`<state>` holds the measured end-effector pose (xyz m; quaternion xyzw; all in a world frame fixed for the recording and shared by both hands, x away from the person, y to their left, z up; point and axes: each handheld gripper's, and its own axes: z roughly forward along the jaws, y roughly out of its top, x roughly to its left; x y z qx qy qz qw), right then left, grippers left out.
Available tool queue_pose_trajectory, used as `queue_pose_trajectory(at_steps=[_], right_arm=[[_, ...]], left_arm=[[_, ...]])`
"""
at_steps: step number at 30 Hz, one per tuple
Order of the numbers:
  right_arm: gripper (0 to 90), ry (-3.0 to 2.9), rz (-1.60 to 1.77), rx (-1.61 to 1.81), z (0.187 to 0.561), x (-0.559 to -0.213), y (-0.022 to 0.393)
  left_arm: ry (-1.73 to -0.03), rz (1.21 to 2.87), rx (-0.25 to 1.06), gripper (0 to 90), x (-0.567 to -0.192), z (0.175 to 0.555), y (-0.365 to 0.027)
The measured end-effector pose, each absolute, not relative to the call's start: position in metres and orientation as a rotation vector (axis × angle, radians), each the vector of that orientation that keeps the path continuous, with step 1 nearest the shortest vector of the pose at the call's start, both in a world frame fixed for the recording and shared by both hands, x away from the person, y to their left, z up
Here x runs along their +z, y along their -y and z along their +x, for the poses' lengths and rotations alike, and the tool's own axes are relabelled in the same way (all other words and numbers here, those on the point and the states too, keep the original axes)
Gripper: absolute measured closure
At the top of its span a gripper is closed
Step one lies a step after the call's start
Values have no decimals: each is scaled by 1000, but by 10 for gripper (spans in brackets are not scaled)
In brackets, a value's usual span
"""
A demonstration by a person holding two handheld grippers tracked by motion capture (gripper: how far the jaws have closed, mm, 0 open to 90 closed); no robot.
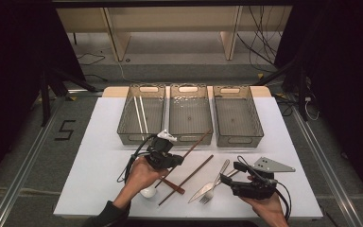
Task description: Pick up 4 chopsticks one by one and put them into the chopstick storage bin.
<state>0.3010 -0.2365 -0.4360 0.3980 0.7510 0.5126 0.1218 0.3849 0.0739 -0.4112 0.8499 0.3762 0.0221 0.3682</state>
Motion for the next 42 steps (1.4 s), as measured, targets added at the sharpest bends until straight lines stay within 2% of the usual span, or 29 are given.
queue_pose_trajectory(at_steps=[21,42], right_arm=[[272,-2176,1145,1515,300,-434,238],[269,-2181,1144,1521,300,-435,237]], left_arm=[[-1107,2035,194,844,-383,419,-138],[-1182,1979,324,843,-359,465,-171]])
